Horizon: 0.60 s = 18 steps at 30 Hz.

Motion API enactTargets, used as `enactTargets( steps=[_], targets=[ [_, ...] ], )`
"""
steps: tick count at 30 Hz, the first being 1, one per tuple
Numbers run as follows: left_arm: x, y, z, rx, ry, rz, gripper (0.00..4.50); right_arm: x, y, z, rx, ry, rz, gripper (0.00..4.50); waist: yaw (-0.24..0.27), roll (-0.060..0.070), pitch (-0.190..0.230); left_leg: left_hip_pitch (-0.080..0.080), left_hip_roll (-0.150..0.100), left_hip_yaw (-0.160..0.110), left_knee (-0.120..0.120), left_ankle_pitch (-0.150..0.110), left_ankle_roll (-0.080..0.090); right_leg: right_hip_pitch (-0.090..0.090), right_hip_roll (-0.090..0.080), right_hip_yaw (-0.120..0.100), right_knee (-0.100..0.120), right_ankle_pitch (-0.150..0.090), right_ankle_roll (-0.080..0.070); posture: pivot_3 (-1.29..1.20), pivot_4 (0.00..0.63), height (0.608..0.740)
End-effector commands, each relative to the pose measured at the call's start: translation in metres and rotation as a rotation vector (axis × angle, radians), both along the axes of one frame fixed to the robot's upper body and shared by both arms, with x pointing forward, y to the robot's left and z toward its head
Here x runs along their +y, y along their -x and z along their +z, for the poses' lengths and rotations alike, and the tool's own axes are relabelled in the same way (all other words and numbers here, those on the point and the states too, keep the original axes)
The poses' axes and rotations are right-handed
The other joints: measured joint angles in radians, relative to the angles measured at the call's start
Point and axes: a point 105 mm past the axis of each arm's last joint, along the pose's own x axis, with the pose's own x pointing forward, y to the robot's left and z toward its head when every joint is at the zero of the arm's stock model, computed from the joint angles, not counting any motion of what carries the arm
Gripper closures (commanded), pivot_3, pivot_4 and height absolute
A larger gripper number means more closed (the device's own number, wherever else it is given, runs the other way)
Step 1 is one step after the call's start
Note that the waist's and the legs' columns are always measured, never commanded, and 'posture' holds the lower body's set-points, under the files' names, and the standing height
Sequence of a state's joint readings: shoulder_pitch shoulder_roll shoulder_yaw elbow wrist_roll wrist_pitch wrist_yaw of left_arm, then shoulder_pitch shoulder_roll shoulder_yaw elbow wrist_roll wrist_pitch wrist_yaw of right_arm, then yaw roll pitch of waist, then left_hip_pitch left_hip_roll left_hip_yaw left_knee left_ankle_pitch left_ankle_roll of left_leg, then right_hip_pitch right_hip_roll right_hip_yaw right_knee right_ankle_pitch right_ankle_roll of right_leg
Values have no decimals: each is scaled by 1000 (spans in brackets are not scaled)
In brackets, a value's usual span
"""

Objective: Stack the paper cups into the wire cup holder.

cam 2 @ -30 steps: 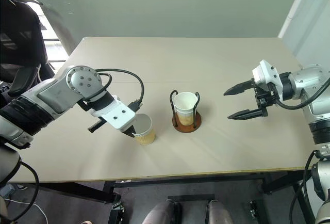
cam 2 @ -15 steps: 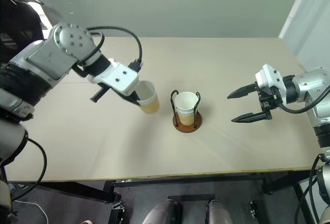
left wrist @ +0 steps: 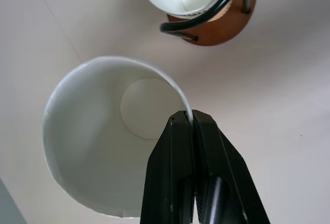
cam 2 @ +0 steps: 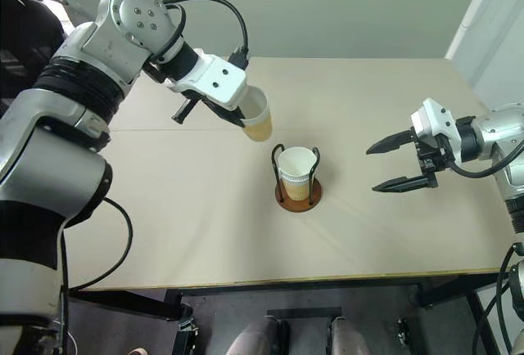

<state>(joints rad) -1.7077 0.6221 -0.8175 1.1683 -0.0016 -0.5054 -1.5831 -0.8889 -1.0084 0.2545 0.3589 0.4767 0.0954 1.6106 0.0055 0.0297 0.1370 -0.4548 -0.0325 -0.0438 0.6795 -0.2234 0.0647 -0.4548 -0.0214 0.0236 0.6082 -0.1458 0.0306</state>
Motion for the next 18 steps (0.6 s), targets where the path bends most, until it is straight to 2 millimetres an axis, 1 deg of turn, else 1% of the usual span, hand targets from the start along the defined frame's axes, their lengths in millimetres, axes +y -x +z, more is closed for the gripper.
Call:
enactTargets(
  steps=[1, 6, 9, 18],
  targets=[
    [-16, 5, 20, -38, 40, -56, 4451, -4, 2, 12, -47, 9, 0, 643, 3, 0, 0, 0, 0, 0, 0, -1, 0, 0, 0, 0, 0, 1, 2, 0, 150, 740],
    [-48, 13, 27, -49, 109, -175, 4451, -6, 3, 12, -47, 21, -5, 643, 8, 0, 0, -1, -1, 1, 1, -2, 2, 0, 0, 0, -1, 1, 4, 0, 150, 740],
    [-59, 16, 30, -47, 124, -209, 4451, -7, 3, 12, -46, 25, -7, 643, 7, 0, 0, 0, 0, 2, 1, -2, 2, 0, 0, 0, 0, 2, 6, 0, 150, 740],
    [-69, 27, 34, -2, 133, -234, 4451, -11, 5, 11, -39, 35, -20, 643, 6, 0, 0, 1, 1, 2, 2, -2, 2, 1, -1, 1, 2, 2, 7, 0, 150, 740]
  ],
)
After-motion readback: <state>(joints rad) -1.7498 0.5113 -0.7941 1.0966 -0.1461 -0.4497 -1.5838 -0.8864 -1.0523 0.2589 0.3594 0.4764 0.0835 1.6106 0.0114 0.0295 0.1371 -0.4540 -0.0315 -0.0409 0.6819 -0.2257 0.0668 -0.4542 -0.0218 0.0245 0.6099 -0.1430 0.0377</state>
